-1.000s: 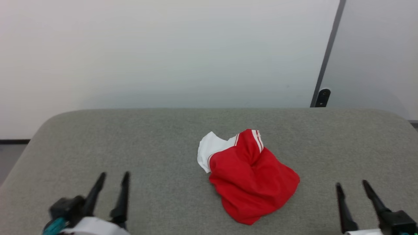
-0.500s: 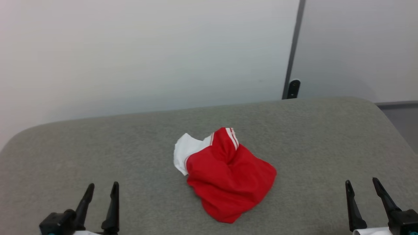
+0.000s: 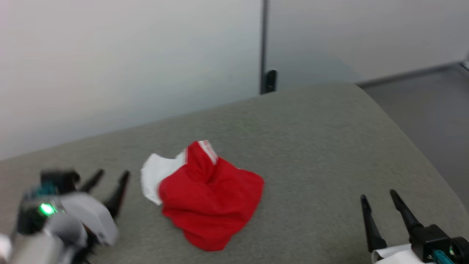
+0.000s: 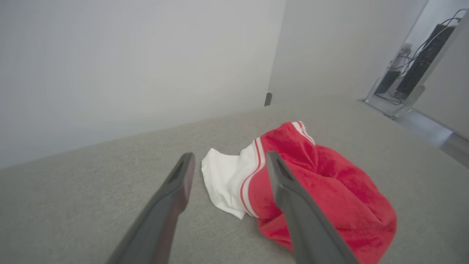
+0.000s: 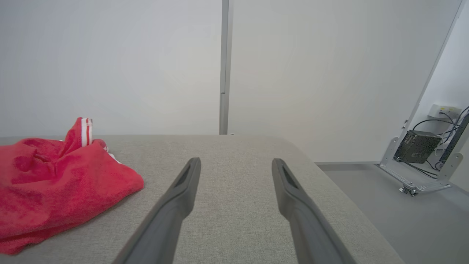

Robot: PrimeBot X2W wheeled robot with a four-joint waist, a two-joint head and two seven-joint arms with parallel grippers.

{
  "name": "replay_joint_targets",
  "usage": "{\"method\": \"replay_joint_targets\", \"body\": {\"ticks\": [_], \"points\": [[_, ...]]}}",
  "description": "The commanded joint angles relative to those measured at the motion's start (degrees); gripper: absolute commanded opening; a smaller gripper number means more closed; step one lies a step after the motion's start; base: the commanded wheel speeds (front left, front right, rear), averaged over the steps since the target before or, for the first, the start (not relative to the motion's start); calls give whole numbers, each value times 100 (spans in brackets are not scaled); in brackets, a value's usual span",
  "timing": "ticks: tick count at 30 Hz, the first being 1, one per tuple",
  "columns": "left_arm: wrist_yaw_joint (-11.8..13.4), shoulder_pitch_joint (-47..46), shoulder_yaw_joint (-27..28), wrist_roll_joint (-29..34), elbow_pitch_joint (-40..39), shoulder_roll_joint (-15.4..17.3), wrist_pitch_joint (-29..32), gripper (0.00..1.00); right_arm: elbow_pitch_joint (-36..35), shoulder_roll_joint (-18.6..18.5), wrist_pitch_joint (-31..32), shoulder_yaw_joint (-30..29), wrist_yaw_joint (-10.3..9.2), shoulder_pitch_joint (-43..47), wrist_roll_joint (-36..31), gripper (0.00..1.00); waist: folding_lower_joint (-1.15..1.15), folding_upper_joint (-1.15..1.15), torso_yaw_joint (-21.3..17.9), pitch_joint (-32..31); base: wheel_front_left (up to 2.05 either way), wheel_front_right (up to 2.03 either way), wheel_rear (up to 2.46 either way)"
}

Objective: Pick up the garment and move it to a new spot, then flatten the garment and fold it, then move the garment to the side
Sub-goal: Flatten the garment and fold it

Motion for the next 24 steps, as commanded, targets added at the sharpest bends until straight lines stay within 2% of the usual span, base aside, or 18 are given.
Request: {"method": "replay_joint_targets", "body": {"ticks": [1, 7, 11, 16, 24], "points": [[-6, -270, -93, -128, 75, 291, 377, 100, -5, 31, -7, 75, -6, -108, 21, 100, 0, 0, -542, 373, 0, 0, 0], [-8, -1436, -781, -906, 192, 1243, 2073, 100, -42, 145, -7, 299, -6, -250, 171, 100, 0, 0, -941, 834, 0, 0, 0], [-9, -2101, -1116, -1203, 314, 1652, 2850, 100, -70, 184, -7, 392, -6, -327, 276, 100, 0, 0, -1141, 1144, 0, 0, 0], [-6, -2614, -1630, -1366, 532, 1949, 3463, 100, -114, 210, -7, 405, -6, -370, 442, 100, 0, 0, -1235, 1453, 0, 0, 0], [-8, -3098, -2284, -1520, 972, 2112, 3952, 100, -218, 211, -7, 422, -6, -411, 696, 100, 0, 0, -1286, 1804, 0, 0, 0]]}}
